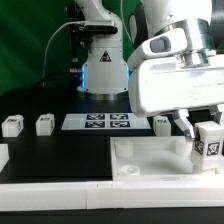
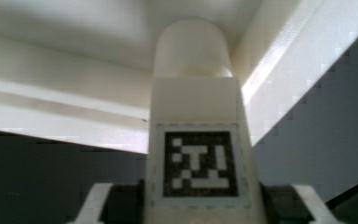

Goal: Assemble one leg

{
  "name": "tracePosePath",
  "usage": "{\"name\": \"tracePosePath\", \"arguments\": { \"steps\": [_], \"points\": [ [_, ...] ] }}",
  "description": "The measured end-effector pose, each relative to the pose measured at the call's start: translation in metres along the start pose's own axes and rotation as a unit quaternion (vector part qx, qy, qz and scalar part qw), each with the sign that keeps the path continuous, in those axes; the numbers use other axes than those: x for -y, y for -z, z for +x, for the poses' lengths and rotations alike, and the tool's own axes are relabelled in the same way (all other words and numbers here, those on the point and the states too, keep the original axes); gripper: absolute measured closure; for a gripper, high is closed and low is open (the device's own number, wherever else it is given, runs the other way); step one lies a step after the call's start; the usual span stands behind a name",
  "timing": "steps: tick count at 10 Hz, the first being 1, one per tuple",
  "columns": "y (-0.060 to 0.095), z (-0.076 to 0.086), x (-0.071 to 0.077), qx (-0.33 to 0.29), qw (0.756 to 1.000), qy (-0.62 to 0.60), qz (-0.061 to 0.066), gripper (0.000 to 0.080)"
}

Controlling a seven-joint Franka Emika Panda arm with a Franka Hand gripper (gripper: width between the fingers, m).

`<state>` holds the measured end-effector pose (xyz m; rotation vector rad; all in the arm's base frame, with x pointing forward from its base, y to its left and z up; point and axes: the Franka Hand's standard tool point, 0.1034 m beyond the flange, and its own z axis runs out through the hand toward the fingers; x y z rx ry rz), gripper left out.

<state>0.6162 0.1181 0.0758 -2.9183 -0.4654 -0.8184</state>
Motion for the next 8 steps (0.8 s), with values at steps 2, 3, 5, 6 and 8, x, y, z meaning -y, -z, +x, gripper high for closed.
{"name": "tracePosePath", "arguments": {
  "steps": [2,3,5,6,8],
  "points": [
    [0.0001,0.0001,0.0001,0.000,1.000,0.000,0.000,0.0506],
    [0.0000,0.0002,0.0005,0.000,1.000,0.000,0.000,0.0506],
    [0.0000,0.0002,0.0003,0.000,1.000,0.000,0.000,0.0210],
    [0.0001,0.0003,0.0003,0.000,1.000,0.000,0.000,0.0210],
    [0.0021,0.0025,-0.0012,-0.002,1.000,0.001,-0.001,0.0153]
  ]
}}
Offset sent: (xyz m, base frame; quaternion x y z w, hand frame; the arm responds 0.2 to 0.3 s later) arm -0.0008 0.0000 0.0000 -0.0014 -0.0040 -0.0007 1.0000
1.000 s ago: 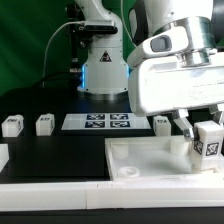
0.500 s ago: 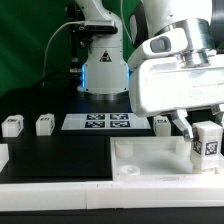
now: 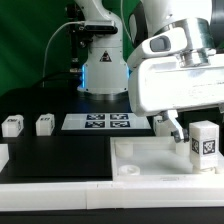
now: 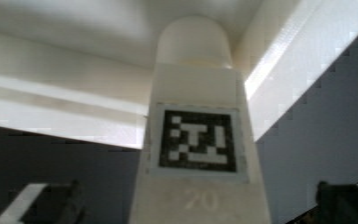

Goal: Assemble one leg

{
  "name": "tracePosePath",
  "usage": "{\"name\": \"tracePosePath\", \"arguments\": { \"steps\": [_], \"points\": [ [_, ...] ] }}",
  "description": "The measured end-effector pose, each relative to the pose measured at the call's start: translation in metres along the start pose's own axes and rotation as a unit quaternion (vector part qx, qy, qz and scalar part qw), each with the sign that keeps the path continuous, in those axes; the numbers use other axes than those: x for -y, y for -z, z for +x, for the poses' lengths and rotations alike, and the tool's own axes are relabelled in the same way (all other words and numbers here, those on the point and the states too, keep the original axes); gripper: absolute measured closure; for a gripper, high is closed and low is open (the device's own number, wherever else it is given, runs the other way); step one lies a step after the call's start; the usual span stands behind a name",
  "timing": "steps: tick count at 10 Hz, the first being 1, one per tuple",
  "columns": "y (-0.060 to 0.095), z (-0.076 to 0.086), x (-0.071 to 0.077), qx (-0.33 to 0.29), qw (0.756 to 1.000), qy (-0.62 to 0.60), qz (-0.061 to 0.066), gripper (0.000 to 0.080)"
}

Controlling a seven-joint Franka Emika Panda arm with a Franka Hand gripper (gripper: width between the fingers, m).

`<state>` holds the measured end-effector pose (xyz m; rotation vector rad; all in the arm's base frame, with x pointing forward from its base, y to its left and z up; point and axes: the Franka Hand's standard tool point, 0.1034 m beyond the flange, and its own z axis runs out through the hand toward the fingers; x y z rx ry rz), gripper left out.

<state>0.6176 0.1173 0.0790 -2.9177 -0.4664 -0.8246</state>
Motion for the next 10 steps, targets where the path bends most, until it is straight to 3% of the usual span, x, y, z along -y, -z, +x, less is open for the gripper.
{"name": "tracePosePath", "arguments": {
  "steps": [4,7,8,9,10],
  "points": [
    [0.021,0.018,0.003,0.009,1.000,0.007,0.003,0.0151],
    [0.020,0.017,0.006,0.035,0.999,0.009,0.010,0.0151],
    [0.019,0.013,0.008,0.051,0.999,0.006,0.014,0.0151],
    [0.020,0.011,0.016,0.125,0.992,-0.002,0.031,0.0151],
    [0.021,0.019,0.009,0.149,0.988,0.007,0.035,0.0151]
  ]
}}
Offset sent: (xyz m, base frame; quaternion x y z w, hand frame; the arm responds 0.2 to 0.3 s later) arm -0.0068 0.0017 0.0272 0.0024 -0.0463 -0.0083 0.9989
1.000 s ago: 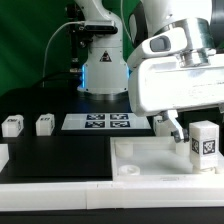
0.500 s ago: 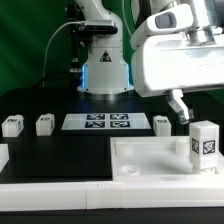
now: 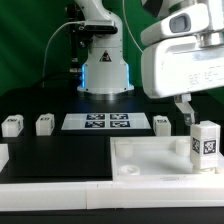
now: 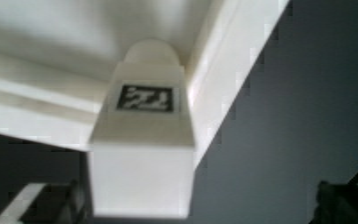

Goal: Assemble one leg

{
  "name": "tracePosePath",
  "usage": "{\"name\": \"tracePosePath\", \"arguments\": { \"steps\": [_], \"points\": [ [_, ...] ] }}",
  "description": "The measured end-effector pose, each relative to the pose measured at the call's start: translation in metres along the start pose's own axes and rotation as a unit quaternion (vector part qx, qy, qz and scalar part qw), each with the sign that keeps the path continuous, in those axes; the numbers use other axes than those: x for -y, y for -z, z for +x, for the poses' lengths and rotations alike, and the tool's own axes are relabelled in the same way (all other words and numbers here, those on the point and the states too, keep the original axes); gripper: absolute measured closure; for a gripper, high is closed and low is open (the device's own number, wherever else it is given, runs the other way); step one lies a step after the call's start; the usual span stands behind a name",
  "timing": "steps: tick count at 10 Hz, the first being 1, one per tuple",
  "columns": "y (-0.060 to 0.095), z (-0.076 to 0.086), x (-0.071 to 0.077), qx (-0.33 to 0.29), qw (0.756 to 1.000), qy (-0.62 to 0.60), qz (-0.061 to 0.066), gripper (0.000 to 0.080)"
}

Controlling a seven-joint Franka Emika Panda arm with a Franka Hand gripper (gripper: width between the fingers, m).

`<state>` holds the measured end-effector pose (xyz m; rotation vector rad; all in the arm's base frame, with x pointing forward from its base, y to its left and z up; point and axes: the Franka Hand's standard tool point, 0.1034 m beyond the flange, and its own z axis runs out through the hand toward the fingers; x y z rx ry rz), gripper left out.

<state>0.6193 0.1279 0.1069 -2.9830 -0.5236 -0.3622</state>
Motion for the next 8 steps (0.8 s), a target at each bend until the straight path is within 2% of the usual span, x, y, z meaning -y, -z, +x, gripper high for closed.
{"name": "tracePosePath", "arguments": {
  "steps": [2,3,4,8],
  "points": [
    [0.0022,-0.0102,-0.0049,0.120,0.993,-0.001,0.021,0.0151],
    [0.0015,-0.0070,-0.0061,0.143,0.989,-0.002,0.027,0.0151],
    [0.0006,-0.0104,-0.0050,0.165,0.986,-0.001,0.033,0.0151],
    [-0.0007,-0.0093,-0.0063,0.160,0.987,-0.002,0.032,0.0151]
  ]
}}
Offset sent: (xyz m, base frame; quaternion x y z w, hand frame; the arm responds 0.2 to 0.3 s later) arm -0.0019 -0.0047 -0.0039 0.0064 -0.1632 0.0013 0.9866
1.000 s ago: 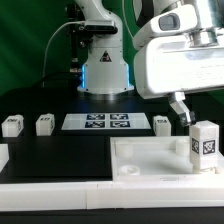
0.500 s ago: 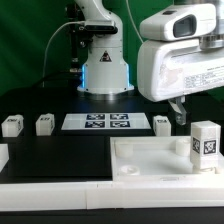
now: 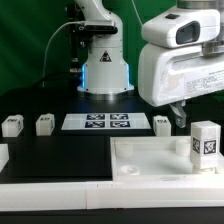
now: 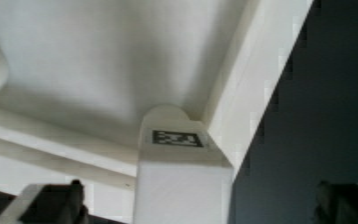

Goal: Assemble one leg

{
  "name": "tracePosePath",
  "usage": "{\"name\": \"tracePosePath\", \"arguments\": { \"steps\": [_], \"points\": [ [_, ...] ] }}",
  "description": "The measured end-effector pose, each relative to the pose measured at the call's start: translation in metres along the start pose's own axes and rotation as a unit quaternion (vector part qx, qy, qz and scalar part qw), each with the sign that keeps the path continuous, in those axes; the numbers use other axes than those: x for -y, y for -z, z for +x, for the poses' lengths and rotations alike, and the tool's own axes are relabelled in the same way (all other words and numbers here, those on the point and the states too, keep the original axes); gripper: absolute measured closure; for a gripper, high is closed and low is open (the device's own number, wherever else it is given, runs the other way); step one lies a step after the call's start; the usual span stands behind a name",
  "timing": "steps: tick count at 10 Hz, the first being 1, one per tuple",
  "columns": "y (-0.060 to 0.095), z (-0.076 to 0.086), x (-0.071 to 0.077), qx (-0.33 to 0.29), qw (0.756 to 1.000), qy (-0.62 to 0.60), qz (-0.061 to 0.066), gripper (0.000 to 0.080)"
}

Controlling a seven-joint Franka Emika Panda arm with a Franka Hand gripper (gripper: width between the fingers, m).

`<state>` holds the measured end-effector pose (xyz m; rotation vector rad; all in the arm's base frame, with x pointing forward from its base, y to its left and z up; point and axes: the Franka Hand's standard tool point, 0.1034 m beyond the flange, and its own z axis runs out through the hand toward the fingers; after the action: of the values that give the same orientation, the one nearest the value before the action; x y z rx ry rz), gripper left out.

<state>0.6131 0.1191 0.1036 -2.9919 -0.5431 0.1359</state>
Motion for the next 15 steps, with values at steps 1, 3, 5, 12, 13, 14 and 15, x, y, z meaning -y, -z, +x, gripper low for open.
{"name": "tracePosePath", "arguments": {
  "steps": [1,3,5,12,13,14,15],
  "points": [
    [-0.004,-0.001,-0.005,0.002,1.000,-0.008,0.000,0.0151],
    [-0.010,-0.002,-0.009,0.007,1.000,-0.015,0.000,0.0151],
    [-0.014,0.001,-0.008,0.007,1.000,-0.019,0.001,0.0151],
    [-0.019,-0.001,-0.011,0.010,1.000,0.007,0.002,0.0508],
    [-0.019,-0.001,-0.011,0.010,1.000,0.006,0.003,0.0508],
    [-0.020,-0.001,-0.011,0.010,1.000,0.005,0.003,0.0508],
    [-0.020,-0.001,-0.010,0.010,1.000,-0.014,0.003,0.0508]
  ]
}}
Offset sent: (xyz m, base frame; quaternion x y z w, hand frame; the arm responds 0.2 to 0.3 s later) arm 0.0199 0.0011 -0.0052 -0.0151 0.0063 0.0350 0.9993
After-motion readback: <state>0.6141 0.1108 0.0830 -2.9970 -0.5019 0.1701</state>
